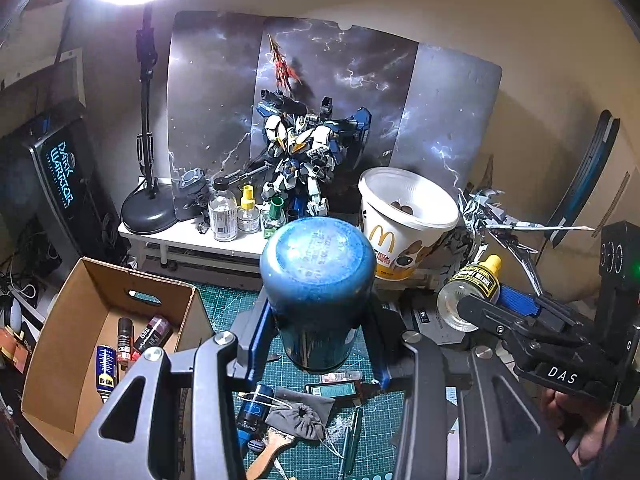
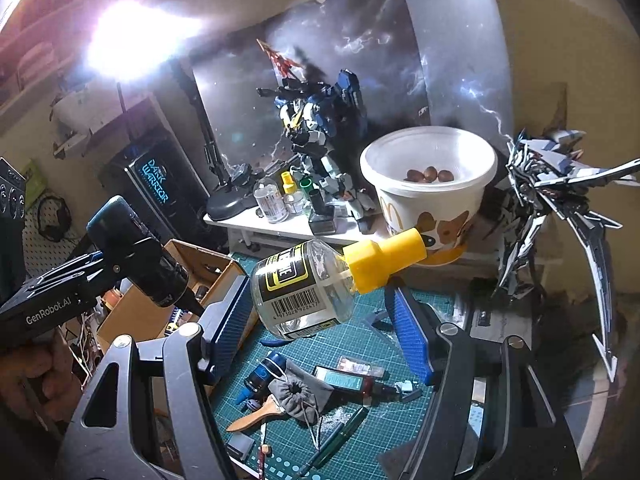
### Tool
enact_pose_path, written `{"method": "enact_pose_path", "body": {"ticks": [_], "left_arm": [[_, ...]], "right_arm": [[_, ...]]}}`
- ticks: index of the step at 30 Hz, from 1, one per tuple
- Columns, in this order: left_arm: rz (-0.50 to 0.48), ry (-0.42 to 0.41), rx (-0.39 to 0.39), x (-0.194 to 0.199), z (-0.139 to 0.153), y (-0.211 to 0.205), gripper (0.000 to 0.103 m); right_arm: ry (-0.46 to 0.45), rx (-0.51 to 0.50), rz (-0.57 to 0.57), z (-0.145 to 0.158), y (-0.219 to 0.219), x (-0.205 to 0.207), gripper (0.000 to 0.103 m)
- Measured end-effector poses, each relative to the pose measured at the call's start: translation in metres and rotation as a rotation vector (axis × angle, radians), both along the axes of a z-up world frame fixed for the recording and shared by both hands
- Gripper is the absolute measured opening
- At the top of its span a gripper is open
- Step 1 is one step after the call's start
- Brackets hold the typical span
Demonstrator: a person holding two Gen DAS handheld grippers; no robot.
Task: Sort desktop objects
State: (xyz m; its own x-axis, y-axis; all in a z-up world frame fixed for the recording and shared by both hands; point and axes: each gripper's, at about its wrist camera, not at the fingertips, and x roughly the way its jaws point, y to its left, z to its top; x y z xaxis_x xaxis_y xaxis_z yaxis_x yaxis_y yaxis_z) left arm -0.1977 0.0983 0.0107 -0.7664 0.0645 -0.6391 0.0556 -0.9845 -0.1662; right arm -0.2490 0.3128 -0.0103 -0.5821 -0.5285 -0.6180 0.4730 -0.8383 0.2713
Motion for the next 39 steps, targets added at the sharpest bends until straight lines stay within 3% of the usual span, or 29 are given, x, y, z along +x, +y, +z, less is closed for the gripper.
{"method": "enact_pose_path", "body": {"ticks": [9, 20, 39], "left_arm": [[-0.050, 0.009, 0.013, -0.009, 0.001, -0.012, 0.041], [-0.133, 0.011, 0.045, -0.014, -0.004, -0.059, 0.041], [-0.124, -0.007, 0.067, -0.002, -0.011, -0.173, 0.041]], "right_arm": [[0.012, 0.014, -0.034, 0.006, -0.008, 0.001, 0.065], [0.017, 0.050, -0.138, 0.011, -0.040, 0.008, 0.065], [0.036, 0.079, -0.128, 0.014, -0.159, 0.027, 0.065]]}}
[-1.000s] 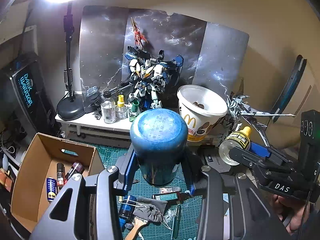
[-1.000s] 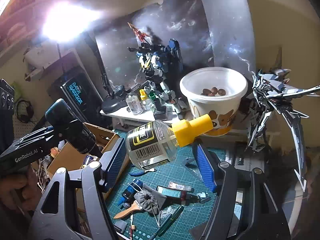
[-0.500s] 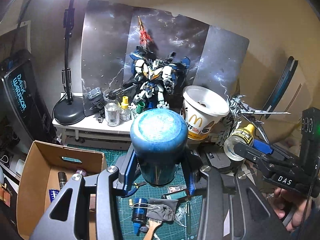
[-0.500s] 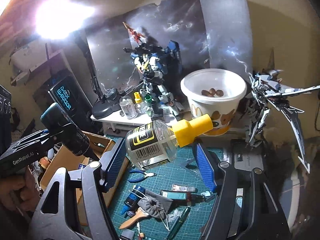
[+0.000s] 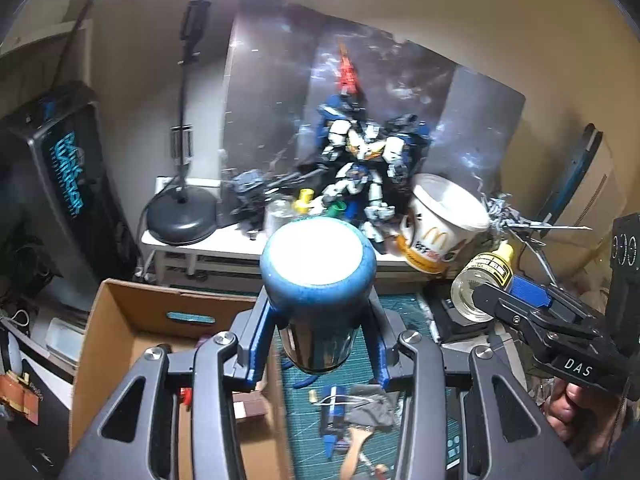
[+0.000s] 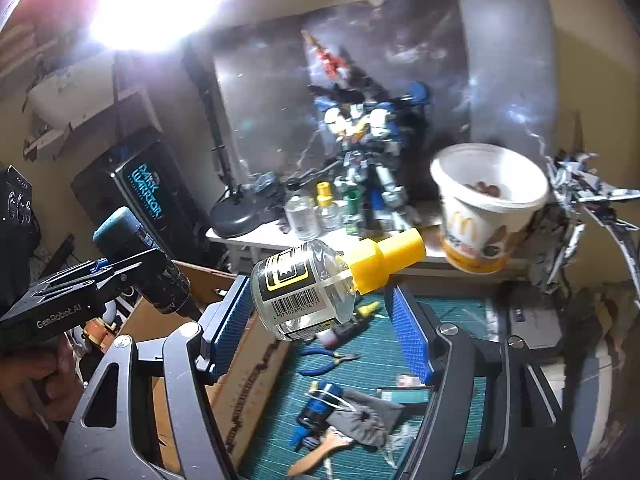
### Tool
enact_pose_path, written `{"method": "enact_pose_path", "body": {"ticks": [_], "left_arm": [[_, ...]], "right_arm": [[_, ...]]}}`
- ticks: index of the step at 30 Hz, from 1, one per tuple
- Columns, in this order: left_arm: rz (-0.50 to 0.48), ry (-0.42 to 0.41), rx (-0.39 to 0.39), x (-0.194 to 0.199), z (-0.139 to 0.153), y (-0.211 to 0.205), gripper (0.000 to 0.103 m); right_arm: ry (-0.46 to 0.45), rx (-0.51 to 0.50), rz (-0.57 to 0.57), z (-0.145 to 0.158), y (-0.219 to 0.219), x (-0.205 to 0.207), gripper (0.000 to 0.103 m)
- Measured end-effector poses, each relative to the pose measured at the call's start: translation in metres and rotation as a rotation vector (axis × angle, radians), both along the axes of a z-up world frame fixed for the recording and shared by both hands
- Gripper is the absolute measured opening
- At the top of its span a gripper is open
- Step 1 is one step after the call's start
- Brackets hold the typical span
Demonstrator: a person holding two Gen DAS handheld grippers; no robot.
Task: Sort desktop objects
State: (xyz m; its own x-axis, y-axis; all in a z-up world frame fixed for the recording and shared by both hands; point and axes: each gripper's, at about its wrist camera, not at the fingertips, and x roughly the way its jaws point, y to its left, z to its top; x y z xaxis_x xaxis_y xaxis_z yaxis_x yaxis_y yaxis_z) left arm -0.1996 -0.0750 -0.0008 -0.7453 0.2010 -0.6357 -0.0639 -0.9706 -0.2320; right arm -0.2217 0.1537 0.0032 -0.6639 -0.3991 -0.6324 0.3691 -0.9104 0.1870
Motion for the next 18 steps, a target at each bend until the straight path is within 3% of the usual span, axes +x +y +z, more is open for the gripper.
{"method": "enact_pose_path", "body": {"ticks": [9, 18], "left_arm": [[0.055, -0.008, -0.009, 0.017, 0.002, -0.038, 0.041], [0.177, -0.009, -0.035, 0.046, 0.010, -0.042, 0.041]], "right_arm": [[-0.001, -0.014, 0.055, -0.003, -0.050, 0.011, 0.065], [0.003, -0.036, 0.177, 0.000, -0.062, 0.020, 0.065]]}}
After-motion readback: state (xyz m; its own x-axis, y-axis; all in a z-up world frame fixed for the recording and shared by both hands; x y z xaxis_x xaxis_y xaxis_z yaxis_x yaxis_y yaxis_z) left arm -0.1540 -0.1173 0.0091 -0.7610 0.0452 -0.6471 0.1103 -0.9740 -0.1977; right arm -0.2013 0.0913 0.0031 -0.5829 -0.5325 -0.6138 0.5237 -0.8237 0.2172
